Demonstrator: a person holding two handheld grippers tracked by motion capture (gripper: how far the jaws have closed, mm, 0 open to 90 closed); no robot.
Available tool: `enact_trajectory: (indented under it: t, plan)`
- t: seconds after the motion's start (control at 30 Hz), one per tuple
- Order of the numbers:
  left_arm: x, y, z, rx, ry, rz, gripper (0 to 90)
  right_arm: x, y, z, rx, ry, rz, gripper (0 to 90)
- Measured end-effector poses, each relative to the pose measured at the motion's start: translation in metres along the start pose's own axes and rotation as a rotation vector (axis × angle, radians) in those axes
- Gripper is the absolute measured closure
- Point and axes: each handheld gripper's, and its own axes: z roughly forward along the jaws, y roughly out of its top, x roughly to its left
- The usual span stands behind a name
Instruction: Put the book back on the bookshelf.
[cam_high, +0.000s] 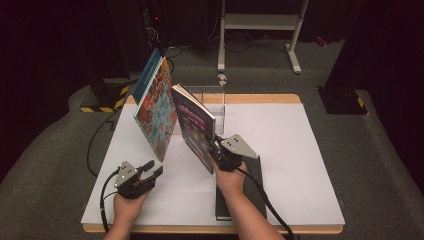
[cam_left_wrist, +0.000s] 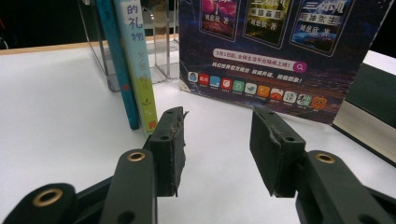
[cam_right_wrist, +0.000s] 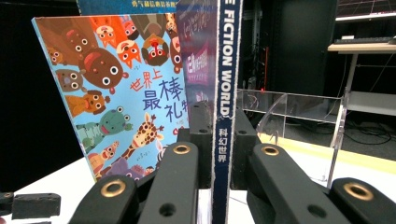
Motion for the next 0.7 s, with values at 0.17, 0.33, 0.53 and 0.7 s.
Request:
enact_trajectory:
  t: [0.17, 0.33, 0.53, 0.7]
  plan:
    - [0.0, 0.001, 0.0, -0.003, -0.002, -0.003, 54.8, 0.001, -0.003, 0.0, -0.013, -0.006, -0.012, 83.6]
    - [-0.003, 0.0, 0.0, 0.001, -0.007, 0.005, 54.7, 0.0, -0.008, -0.006, -0.004, 0.018, 0.003, 82.7]
    - [-0.007, 0.0, 0.0, -0.003, -0.014, 0.008, 54.3, 0.002, -0.011, -0.011, 0.009, 0.055, 0.007, 80.7]
    - [-0.009, 0.001, 0.0, -0.007, -0.019, 0.011, 53.8, 0.008, -0.012, -0.012, 0.011, 0.069, -0.008, 77.1]
